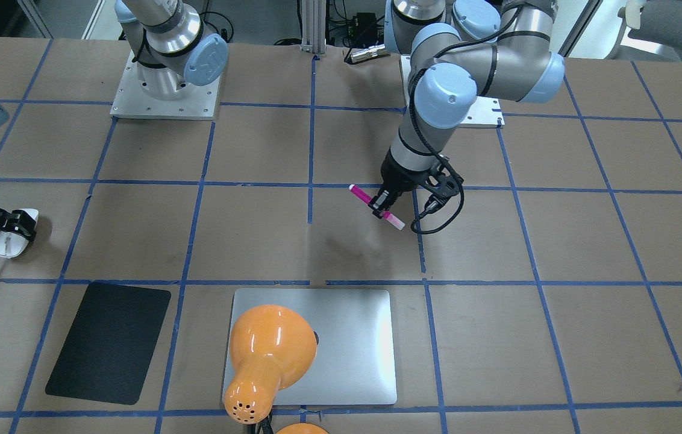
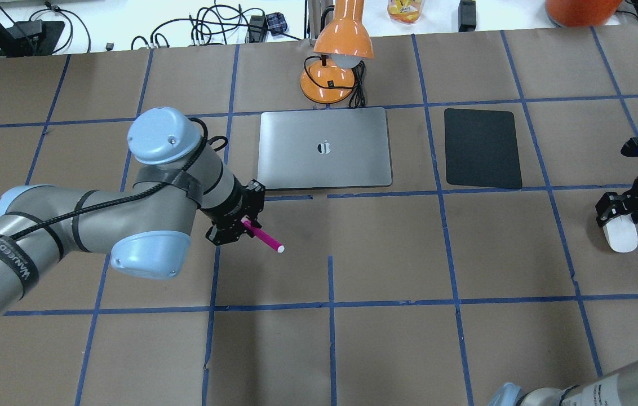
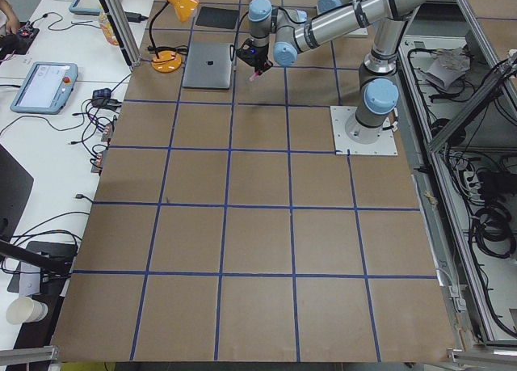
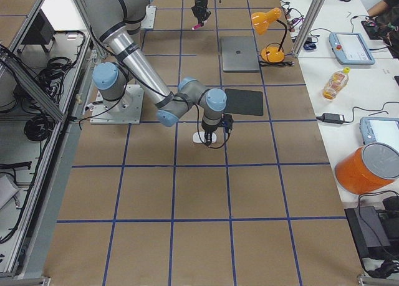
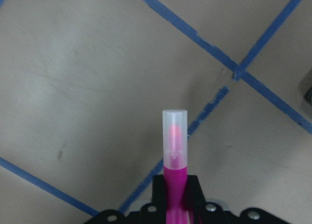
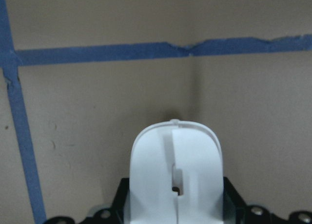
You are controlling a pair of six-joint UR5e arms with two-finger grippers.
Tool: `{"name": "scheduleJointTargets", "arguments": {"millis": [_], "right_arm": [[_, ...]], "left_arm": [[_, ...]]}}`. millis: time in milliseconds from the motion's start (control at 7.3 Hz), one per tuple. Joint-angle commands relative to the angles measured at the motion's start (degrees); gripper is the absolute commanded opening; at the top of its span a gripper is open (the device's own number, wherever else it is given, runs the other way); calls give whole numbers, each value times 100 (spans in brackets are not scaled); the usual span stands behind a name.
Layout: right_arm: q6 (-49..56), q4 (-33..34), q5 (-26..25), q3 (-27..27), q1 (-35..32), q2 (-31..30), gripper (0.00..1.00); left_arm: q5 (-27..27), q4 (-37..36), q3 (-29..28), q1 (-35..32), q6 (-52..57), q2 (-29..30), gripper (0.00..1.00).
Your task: Place pen and mouse around notebook
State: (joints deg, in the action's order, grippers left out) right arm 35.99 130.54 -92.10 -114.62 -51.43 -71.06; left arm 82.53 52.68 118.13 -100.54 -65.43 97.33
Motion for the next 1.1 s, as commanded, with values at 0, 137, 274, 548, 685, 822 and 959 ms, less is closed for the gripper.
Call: {"name": "scheduleJointTargets", "arguments": {"millis": [0, 137, 274, 548, 685, 822, 959], "right_arm": [[-109, -98, 86, 447, -121, 13, 52], [-188, -90, 96, 589, -374, 31, 52], [-554, -81, 96, 686, -655, 40, 52], [-1336, -90, 104, 1045, -1384, 171, 52], [-1897, -90, 96, 1282, -1788, 337, 52], [-2355, -81, 43, 1537, -2201, 530, 52], [-2725, -90, 43, 1739, -2448, 715, 53]], "left_arm": [[8, -302, -228, -605, -2037, 600, 0], [26, -720, -246, -737, -2548, 925, 0], [26, -994, -272, -878, -2954, 1145, 0], [584, -997, -299, -1211, -3264, 1437, 0], [641, -1014, -308, -1335, -3413, 1499, 0], [598, -1032, -351, -1345, -3432, 1578, 0], [580, -1006, -569, -1345, -3450, 1622, 0]]}}
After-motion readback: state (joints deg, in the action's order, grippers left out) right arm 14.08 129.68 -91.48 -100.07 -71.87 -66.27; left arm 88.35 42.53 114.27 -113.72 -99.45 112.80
